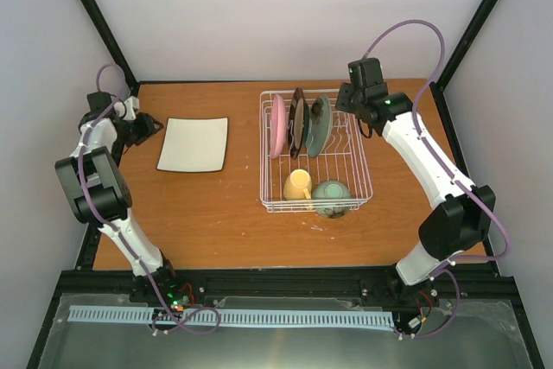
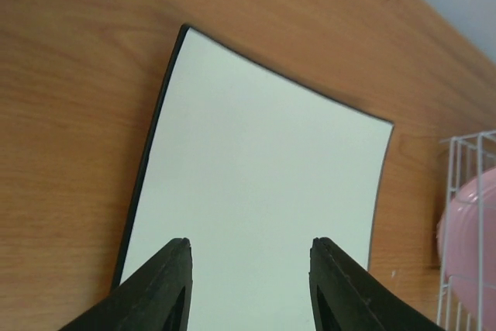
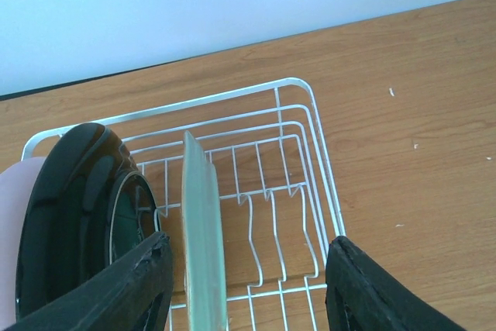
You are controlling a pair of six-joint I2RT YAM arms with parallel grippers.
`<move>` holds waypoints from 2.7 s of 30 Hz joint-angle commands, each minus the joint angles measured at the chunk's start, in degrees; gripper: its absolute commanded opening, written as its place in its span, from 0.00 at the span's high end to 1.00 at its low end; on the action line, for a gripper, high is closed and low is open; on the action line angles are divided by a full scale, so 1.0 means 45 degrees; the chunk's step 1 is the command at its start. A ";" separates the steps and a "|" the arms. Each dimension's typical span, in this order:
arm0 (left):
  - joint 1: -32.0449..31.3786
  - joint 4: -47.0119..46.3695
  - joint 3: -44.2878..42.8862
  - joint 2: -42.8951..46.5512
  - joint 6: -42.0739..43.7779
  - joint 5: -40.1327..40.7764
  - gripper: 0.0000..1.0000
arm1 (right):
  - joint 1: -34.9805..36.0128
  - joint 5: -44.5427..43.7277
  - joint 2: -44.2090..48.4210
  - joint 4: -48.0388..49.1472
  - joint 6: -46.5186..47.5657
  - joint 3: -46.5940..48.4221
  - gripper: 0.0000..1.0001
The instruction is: Load the mixed dishes into the dish rack
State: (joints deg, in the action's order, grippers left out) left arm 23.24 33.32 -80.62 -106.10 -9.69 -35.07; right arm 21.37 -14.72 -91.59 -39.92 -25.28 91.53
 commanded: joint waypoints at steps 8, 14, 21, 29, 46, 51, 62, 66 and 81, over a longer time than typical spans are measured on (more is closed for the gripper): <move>0.0291 0.1609 -0.0542 -0.1264 0.2135 0.0385 0.57 | -0.0213 0.0744 -0.0262 0.0545 0.0107 -0.0128 0.46; 0.0573 0.1518 -0.0432 -0.1917 0.2409 0.0163 0.57 | -0.0326 0.0929 -0.0213 0.0605 0.0139 -0.0213 0.46; 0.0628 0.1589 -0.1010 -0.2759 0.2542 0.0095 0.56 | -0.0450 0.1039 -0.0231 0.0665 0.0113 -0.0208 0.46; 0.0618 0.1592 -0.1423 -0.3634 0.2608 -0.0364 0.56 | -0.0529 0.1121 -0.0270 0.0676 0.0070 -0.0208 0.46; 0.0625 0.1304 -0.1418 -0.5064 0.2687 -0.1934 0.90 | -0.0625 0.1320 -0.0463 0.0688 -0.0018 -0.0139 0.46; 0.0616 0.1379 -0.1478 -0.5249 0.2797 -0.2399 0.99 | -0.0636 0.1389 -0.0542 0.0683 0.0012 -0.0137 0.46; 0.0627 0.1366 -0.1975 -0.4671 0.2619 -0.4126 0.99 | -0.0639 0.1714 -0.0650 0.0865 -0.0009 -0.0154 0.47; 0.0635 0.1348 -0.2452 -0.4364 0.2418 -0.4863 0.99 | -0.0627 0.1867 -0.0700 0.0931 0.0011 -0.0104 0.47; 0.0655 0.1423 -0.2909 -0.4424 0.2419 -0.6261 0.99 | -0.0628 0.2050 -0.0662 0.1031 0.0017 -0.0174 0.48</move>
State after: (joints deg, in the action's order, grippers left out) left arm 26.30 40.07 -91.77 -127.98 0.43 -58.81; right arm 18.87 -5.54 -94.24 -36.32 -24.88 91.31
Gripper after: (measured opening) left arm 0.044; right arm 0.521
